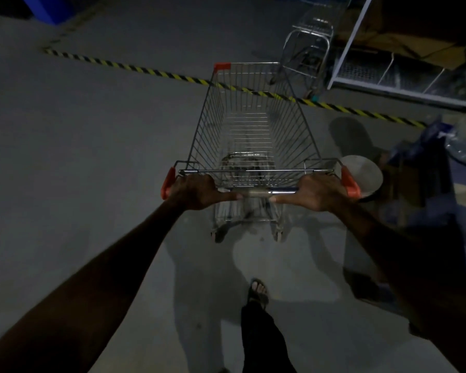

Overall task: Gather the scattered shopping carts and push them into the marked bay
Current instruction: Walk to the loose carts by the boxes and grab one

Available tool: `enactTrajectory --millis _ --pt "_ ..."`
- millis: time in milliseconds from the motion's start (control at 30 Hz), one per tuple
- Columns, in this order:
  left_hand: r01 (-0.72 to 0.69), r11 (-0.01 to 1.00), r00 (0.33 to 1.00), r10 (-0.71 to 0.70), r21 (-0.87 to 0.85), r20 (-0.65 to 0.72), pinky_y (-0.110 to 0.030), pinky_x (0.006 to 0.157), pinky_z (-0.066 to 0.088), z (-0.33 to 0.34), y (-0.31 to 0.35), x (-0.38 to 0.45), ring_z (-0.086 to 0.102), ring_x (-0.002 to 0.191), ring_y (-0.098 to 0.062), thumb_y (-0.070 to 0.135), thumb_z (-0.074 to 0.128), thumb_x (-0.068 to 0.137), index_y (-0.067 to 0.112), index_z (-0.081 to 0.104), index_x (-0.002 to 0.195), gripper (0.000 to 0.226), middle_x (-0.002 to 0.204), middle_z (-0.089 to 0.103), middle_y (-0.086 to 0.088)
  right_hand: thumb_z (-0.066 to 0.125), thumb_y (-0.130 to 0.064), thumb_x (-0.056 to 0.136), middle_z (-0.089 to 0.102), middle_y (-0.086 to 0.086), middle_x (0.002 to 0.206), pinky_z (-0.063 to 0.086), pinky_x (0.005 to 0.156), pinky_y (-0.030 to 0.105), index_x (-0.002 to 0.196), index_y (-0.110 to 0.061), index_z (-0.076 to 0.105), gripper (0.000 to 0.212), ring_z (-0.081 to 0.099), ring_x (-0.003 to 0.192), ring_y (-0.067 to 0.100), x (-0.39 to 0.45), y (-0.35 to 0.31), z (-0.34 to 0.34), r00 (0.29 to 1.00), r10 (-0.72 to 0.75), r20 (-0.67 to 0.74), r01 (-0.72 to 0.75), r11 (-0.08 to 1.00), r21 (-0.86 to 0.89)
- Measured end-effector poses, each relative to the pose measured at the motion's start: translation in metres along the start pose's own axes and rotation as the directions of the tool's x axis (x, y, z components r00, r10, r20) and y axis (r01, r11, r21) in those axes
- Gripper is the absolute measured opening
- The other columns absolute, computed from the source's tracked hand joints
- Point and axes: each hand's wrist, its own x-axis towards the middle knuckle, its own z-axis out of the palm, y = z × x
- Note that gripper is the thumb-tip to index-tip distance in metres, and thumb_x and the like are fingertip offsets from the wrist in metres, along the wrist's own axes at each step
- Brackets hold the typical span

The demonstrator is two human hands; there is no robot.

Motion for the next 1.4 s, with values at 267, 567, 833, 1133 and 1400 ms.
enactTrajectory --millis 267,567,833,1133,1400 --pt "0.043 0.999 0.999 -0.043 0.019 -0.007 -0.066 0.121 0.022 -0.055 -0.011 0.135 0.065 0.085 -0.017 0.119 0.016 0.052 0.018 0.066 0.055 0.113 0.067 0.065 0.008 0.041 -0.111 0.061 0.065 -0.003 0.065 0.053 0.069 0.033 0.066 -0.022 0.061 0.092 0.065 0.064 0.014 0.120 0.021 -0.062 0.998 -0.026 0.066 0.022 0.998 0.054" --pt "0.063 0.997 0.998 -0.062 0.042 -0.019 -0.064 0.123 0.015 -0.107 -0.018 0.283 0.067 0.108 -0.019 0.119 0.013 0.051 0.024 0.069 0.063 0.111 0.091 0.073 0.005 0.033 -0.114 0.056 0.065 -0.003 0.064 0.060 0.081 0.040 0.063 -0.020 0.061 0.098 0.066 0.064 0.015 0.265 0.058 -0.118 0.998 -0.052 0.032 0.052 0.999 0.005" --pt "0.032 0.999 0.998 -0.032 0.001 -0.057 -0.064 0.122 0.025 -0.164 -0.043 0.436 0.061 0.081 -0.012 0.119 0.018 0.051 0.020 0.071 0.061 0.112 0.072 0.070 0.009 0.031 -0.117 0.051 0.068 -0.003 0.065 0.060 0.081 0.042 0.065 -0.019 0.067 0.106 0.068 0.065 0.016 0.412 0.077 -0.173 0.999 -0.030 0.011 0.030 0.999 0.016" --pt "-0.066 0.998 0.998 0.066 -0.008 -0.011 -0.054 0.106 0.048 -0.240 -0.063 0.588 0.060 0.066 -0.017 0.108 0.033 0.069 0.018 0.051 0.052 0.094 0.058 0.059 0.001 0.029 -0.116 0.056 0.069 -0.008 0.069 0.058 0.084 0.038 0.070 -0.024 0.073 0.103 0.067 0.069 0.011 0.566 0.094 -0.242 1.000 0.007 0.013 -0.007 0.999 -0.042" --pt "-0.033 0.999 0.999 0.034 0.028 -0.013 -0.047 0.107 0.039 -0.303 -0.081 0.717 0.063 0.079 -0.016 0.102 0.040 0.076 0.015 0.058 0.061 0.091 0.073 0.067 -0.003 0.035 -0.108 0.068 0.077 -0.003 0.105 0.044 0.109 0.044 0.091 -0.024 0.078 0.096 0.071 0.107 0.019 0.690 0.094 -0.310 0.998 0.026 0.061 -0.020 0.995 -0.094"
